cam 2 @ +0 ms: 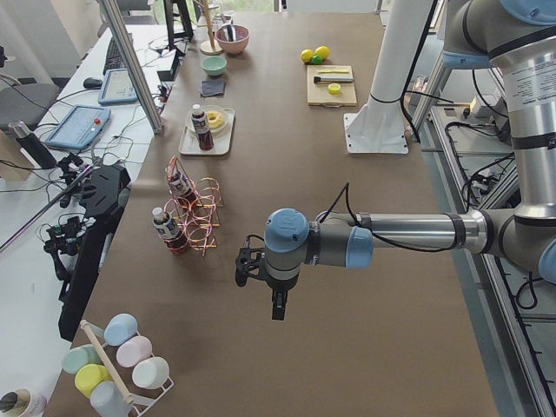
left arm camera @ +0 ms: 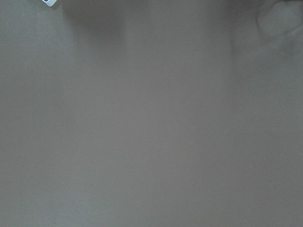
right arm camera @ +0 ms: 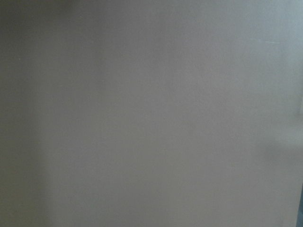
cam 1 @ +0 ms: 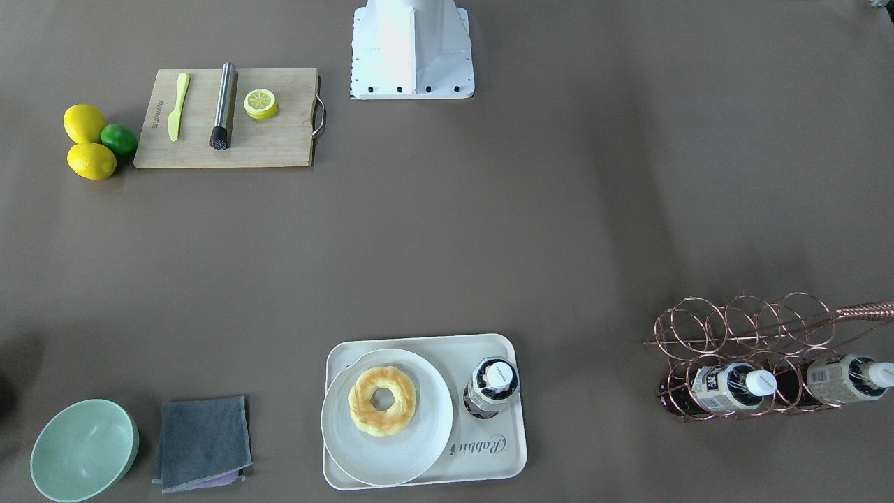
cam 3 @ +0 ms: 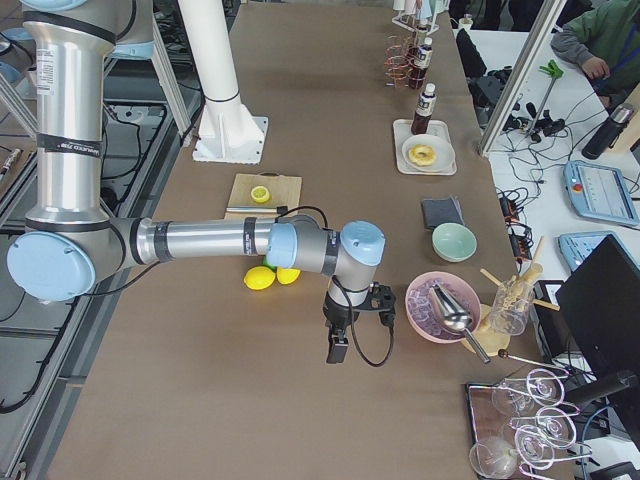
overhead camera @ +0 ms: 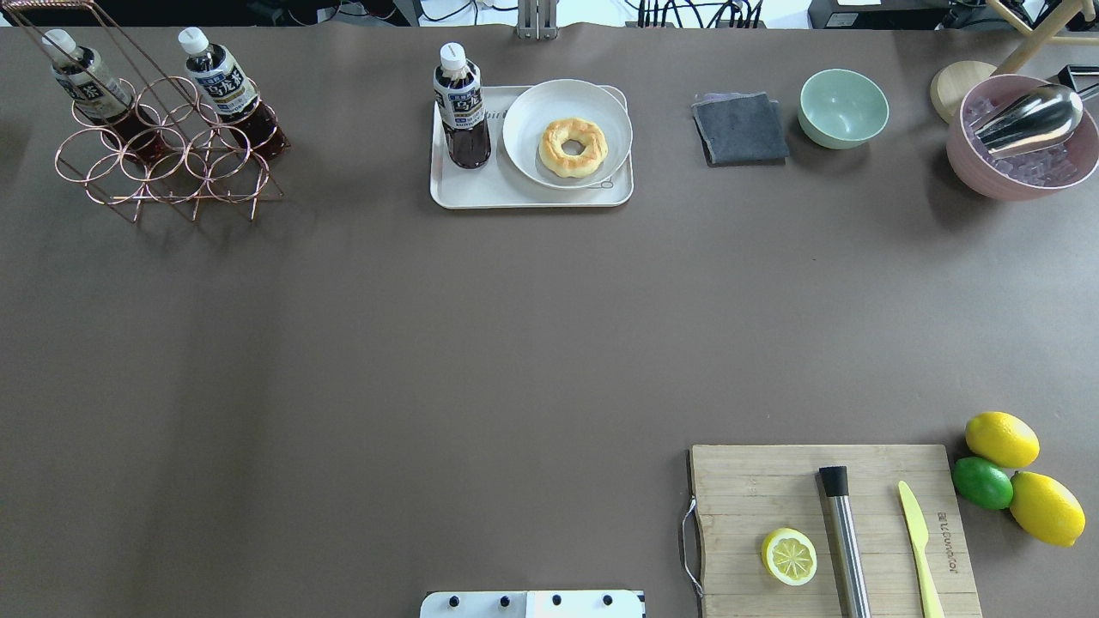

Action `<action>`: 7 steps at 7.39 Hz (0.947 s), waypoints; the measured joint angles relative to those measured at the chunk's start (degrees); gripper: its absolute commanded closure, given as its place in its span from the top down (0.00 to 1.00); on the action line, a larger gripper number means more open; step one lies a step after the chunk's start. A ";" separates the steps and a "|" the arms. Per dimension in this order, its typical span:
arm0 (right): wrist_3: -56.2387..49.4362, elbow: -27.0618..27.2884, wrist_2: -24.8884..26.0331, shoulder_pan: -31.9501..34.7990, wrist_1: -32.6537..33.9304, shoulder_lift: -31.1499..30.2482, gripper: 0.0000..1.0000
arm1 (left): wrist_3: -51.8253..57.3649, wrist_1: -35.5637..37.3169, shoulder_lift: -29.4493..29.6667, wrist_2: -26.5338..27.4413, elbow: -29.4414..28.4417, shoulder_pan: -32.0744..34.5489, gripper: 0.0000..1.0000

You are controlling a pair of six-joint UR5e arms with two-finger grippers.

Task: Place tea on tray

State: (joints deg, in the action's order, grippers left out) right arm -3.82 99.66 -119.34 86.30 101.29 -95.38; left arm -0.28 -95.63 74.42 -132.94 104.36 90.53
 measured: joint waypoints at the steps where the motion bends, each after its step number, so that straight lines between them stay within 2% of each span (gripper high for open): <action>1: 0.21 -0.53 -2.68 1.60 -0.05 -0.61 1.00 | 0.01 -0.04 -0.13 0.17 -0.02 0.00 0.98; 3: 0.30 -1.74 -7.37 3.77 -0.32 -0.85 1.00 | -0.02 0.03 -0.27 0.18 -0.16 0.00 0.98; 7: 0.35 -1.97 -8.78 4.21 -0.31 -0.86 1.00 | -0.18 0.06 -0.07 0.14 -2.72 0.00 0.98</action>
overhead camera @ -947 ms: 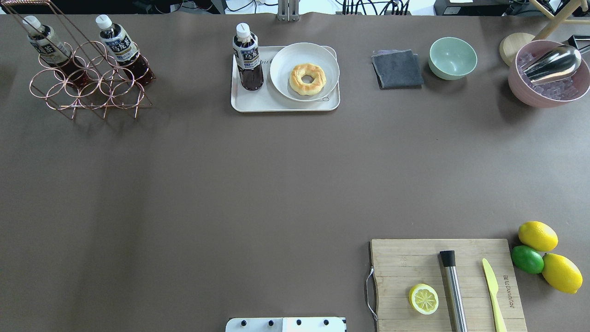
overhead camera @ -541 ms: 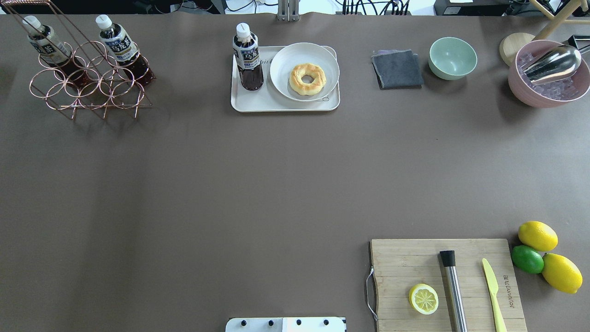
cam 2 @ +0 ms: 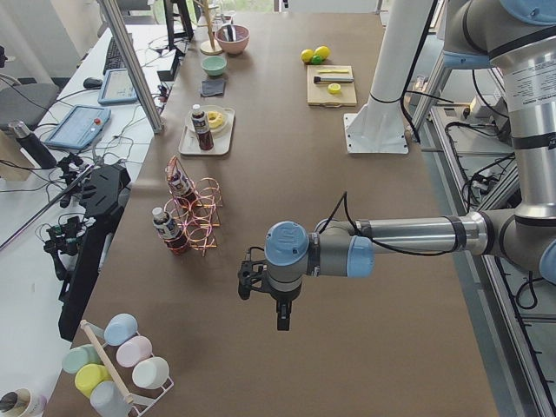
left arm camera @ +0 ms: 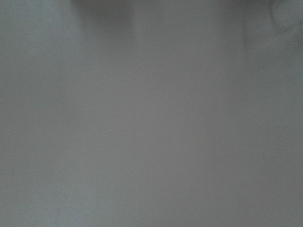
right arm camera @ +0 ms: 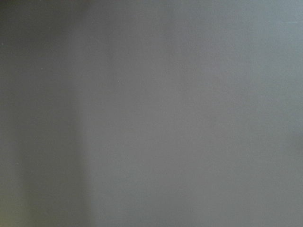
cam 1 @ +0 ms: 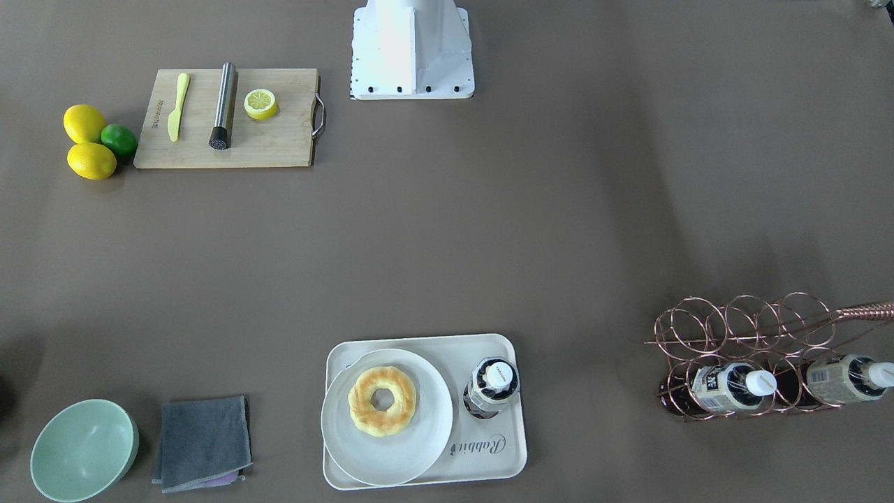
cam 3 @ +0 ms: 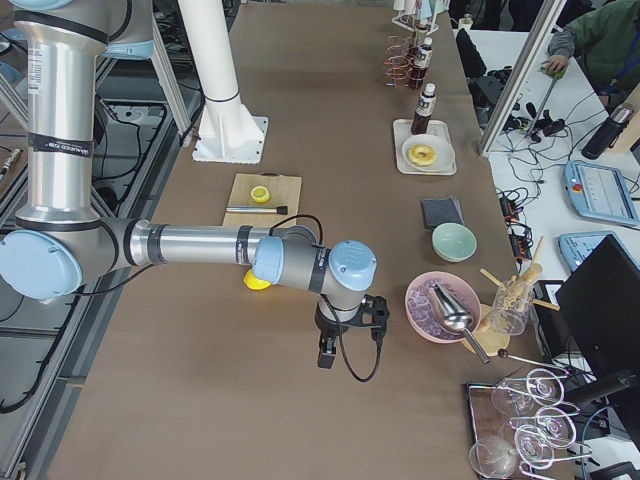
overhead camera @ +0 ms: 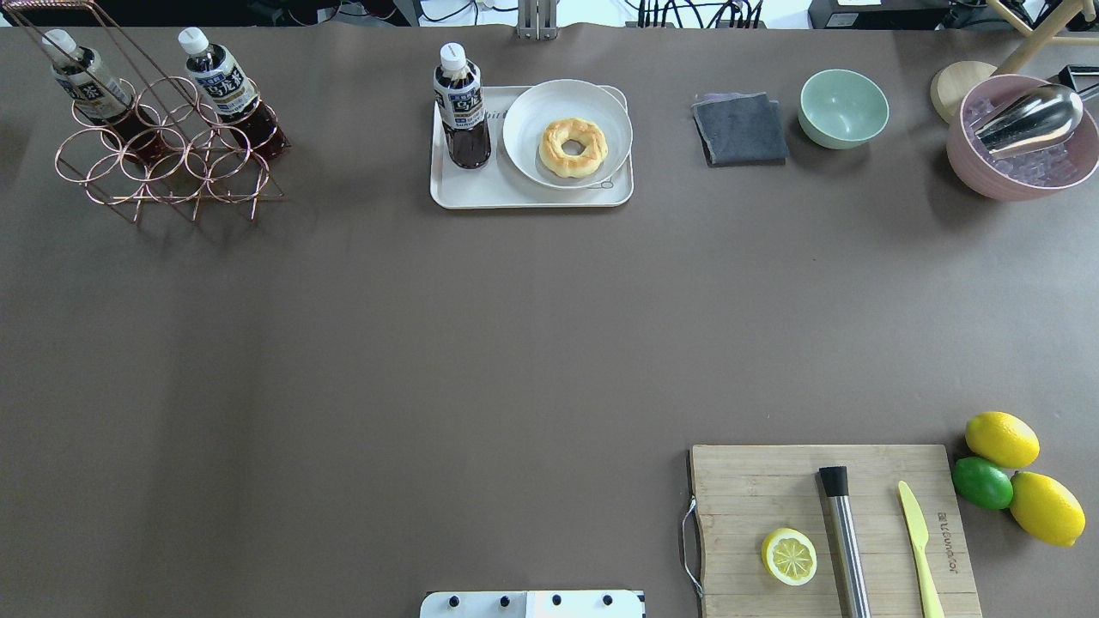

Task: Place tea on tray

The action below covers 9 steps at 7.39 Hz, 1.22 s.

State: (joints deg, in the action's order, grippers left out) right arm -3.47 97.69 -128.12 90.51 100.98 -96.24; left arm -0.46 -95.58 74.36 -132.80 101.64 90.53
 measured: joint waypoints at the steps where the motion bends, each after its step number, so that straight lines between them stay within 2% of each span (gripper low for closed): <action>1: -0.02 -0.02 -0.07 0.01 0.00 -0.05 1.00 | -0.04 -0.04 0.04 -0.04 -0.75 0.00 0.98; 9: -0.04 -0.04 -0.29 0.01 0.01 -0.35 1.00 | -0.17 -0.14 -0.19 0.30 -1.43 0.09 0.98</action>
